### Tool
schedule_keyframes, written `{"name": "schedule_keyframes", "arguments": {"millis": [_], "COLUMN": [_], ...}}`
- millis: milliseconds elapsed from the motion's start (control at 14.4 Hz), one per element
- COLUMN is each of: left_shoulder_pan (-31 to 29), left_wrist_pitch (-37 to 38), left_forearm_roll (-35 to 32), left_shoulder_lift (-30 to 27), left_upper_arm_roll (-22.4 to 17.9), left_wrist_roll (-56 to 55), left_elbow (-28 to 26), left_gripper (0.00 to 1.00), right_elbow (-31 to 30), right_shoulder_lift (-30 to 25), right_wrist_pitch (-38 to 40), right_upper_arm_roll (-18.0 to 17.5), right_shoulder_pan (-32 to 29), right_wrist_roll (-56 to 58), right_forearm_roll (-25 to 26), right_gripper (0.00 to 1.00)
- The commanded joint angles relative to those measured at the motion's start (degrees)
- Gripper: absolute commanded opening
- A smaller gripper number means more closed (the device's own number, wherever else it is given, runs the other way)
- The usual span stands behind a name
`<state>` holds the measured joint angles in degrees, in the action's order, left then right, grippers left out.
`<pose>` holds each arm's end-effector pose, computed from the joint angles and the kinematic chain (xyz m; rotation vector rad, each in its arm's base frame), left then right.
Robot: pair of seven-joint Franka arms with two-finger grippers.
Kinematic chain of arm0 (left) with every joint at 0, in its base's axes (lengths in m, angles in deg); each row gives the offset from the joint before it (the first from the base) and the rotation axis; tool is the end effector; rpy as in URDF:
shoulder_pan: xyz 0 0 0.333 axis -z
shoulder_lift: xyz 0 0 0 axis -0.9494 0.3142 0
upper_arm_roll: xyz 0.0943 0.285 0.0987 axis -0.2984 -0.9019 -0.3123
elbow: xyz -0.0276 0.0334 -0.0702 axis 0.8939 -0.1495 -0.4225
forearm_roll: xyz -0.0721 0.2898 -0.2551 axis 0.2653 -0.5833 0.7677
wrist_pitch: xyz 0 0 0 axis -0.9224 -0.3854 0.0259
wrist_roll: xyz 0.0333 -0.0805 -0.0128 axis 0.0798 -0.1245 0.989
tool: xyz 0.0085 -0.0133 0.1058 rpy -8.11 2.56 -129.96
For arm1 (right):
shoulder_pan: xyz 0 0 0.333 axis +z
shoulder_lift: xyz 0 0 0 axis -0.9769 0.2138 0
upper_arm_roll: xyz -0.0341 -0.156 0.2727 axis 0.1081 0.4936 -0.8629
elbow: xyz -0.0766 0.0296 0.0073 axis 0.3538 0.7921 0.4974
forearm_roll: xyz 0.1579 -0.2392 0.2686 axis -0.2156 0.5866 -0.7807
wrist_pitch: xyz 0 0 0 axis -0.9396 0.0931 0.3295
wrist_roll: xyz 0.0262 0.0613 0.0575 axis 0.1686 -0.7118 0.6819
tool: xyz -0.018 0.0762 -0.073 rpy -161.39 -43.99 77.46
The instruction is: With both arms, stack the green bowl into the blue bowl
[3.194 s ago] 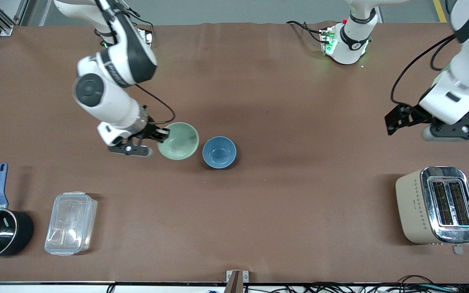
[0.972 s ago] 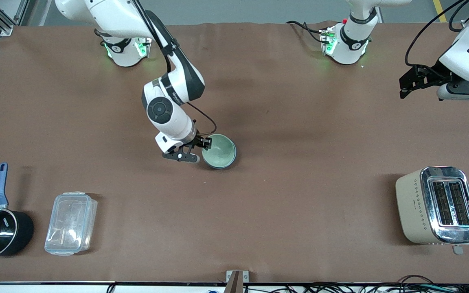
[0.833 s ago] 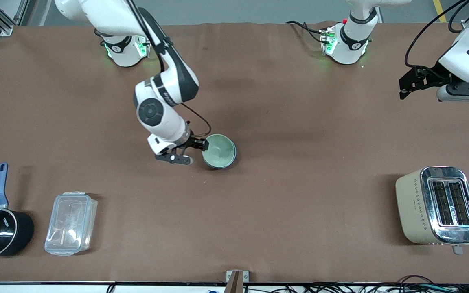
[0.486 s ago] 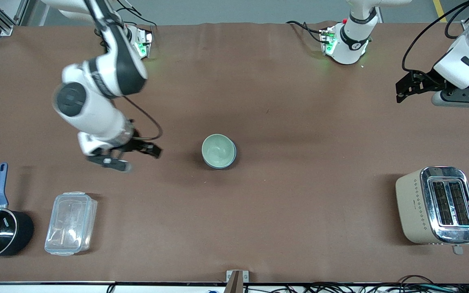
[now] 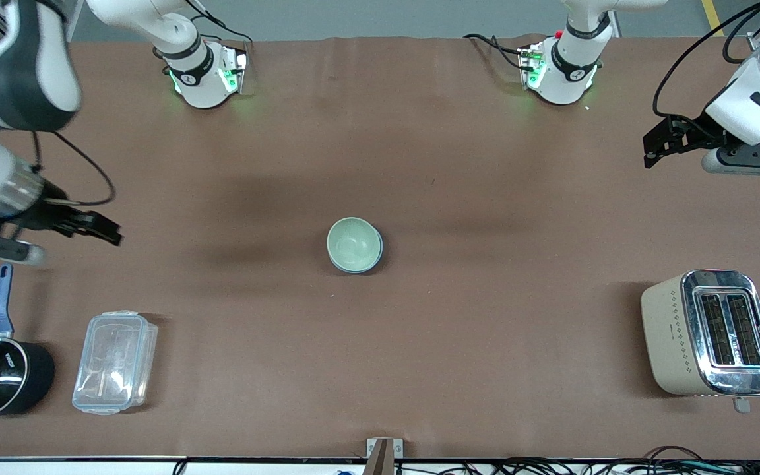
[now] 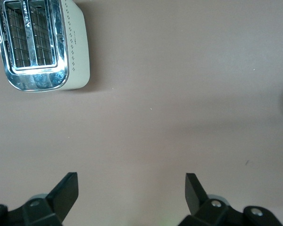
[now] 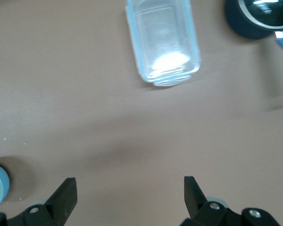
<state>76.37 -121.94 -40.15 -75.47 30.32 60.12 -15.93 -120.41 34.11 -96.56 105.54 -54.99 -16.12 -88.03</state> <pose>0.5291 -0.0789 0.6272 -3.1116 0.1731 -0.0085 0.5856 -0.0202 0.5283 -3.0938 0.3111 -0.0599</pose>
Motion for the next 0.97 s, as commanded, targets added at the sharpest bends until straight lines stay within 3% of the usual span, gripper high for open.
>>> {"name": "schedule_keyframes", "arguments": {"millis": [0, 347, 903], "left_shoulder_pan": [0.0, -0.1, -0.2], "left_wrist_pitch": [0.2, 0.2, 0.8], "left_forearm_roll": [0.3, 0.3, 0.4], "left_shoulder_lift": [0.7, 0.8, 0.9], "left_upper_arm_roll": [-0.2, -0.2, -0.1], "left_wrist_roll": [0.2, 0.3, 0.4], "left_elbow": [1.7, 2.7, 2.6], "left_gripper": [1.0, 1.0, 1.0], "right_elbow": [-1.9, -1.4, -0.9], "right_shoulder_lift": [-5.0, -9.3, -8.8], "right_wrist_pitch": [2.0, 6.9, 7.1], "right_upper_arm_roll": [-1.1, -1.1, -1.1], "right_shoulder_pan": [-1.6, -3.6, -4.6], "right_wrist_roll": [1.4, 5.2, 5.1], "right_forearm_roll": [4.5, 8.0, 7.7], "right_gripper": [1.0, 1.0, 1.0]}}
